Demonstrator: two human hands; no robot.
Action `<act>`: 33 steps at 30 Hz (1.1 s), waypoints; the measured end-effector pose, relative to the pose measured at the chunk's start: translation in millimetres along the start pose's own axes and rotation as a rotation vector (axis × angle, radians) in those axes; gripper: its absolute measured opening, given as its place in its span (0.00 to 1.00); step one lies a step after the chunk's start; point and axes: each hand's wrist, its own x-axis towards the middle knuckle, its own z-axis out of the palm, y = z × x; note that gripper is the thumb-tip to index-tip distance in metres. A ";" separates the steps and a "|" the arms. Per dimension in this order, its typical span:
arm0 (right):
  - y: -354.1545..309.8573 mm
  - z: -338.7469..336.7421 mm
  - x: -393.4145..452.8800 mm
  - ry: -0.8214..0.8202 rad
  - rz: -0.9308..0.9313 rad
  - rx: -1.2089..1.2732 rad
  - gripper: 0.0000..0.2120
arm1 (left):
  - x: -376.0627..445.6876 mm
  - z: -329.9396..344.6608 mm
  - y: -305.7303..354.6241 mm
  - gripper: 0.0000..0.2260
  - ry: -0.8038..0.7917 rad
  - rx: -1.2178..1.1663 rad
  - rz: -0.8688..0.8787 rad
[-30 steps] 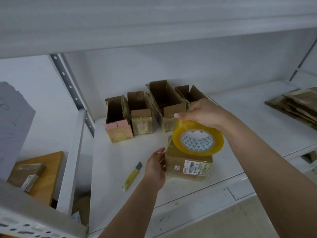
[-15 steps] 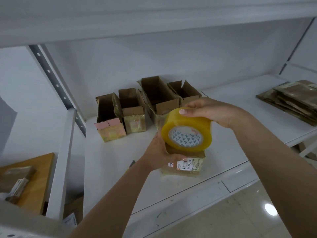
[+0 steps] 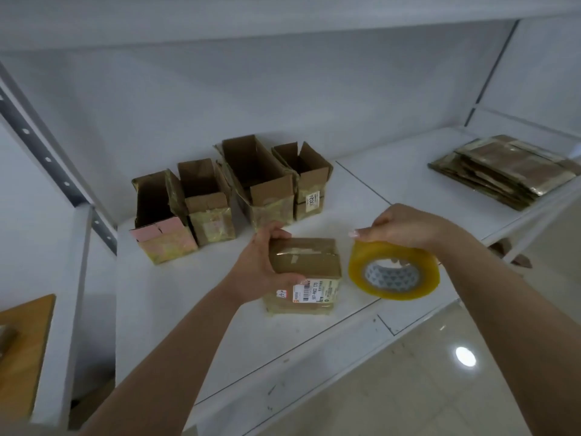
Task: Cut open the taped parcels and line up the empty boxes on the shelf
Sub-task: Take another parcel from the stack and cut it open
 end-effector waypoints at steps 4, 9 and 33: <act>22.5 30.3 19.5 0.002 0.077 0.055 0.25 | -1.4 -2.4 -3.7 0.43 -0.034 0.016 -0.002; 30.8 57.2 30.7 -0.021 0.056 0.080 0.25 | -4.7 -5.4 6.9 0.43 -0.092 0.127 -0.023; 26.9 63.9 33.2 -0.029 0.013 0.002 0.25 | 8.4 16.1 49.4 0.28 -0.475 0.863 0.228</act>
